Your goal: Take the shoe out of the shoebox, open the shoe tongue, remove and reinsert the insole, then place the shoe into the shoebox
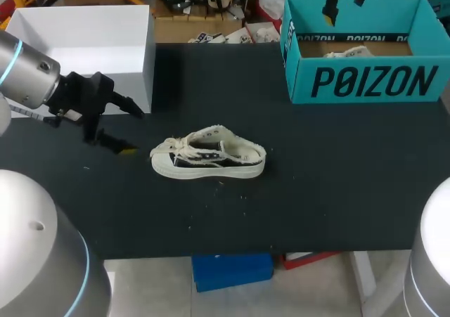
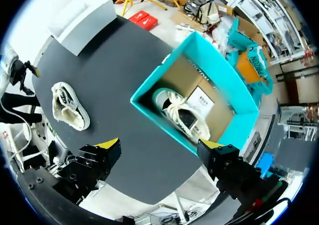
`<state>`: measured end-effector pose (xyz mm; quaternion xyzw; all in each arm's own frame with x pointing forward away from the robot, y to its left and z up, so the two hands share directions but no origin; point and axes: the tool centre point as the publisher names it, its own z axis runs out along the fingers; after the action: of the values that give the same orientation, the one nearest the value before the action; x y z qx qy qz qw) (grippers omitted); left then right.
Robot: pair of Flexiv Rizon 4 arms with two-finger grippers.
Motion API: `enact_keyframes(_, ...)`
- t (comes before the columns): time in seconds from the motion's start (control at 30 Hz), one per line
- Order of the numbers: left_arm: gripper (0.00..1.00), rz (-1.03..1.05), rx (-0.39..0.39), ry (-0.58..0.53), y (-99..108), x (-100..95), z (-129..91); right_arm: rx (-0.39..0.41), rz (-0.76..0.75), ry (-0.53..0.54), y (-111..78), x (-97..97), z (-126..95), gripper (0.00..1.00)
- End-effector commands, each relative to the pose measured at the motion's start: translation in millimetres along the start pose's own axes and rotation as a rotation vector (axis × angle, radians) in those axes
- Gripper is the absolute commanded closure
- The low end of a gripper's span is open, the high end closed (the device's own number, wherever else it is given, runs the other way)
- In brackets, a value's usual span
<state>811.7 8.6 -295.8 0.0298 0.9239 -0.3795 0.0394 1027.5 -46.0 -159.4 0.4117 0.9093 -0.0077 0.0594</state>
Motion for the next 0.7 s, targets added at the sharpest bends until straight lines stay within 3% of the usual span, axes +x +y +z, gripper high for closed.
enact_keyframes(0.03,0.0,0.002,0.0,-0.002,0.7,0.3,1.0,0.036,-0.376,0.036,-2.4,-2.9,-0.8,0.0)
enact_keyframes(0.2,0.0,0.002,0.0,-0.002,0.7,0.3,1.0,0.036,-0.376,0.036,-2.4,-2.9,-0.8,0.0)
enact_keyframes(0.33,0.0,0.002,0.0,-0.002,0.7,0.3,1.0,0.056,-0.476,0.063,14.0,1.7,10.7,0.0)
enact_keyframes(0.7,0.0,0.002,0.0,-0.002,0.7,0.3,1.0,0.032,-0.531,0.095,20.8,51.9,16.1,0.0)
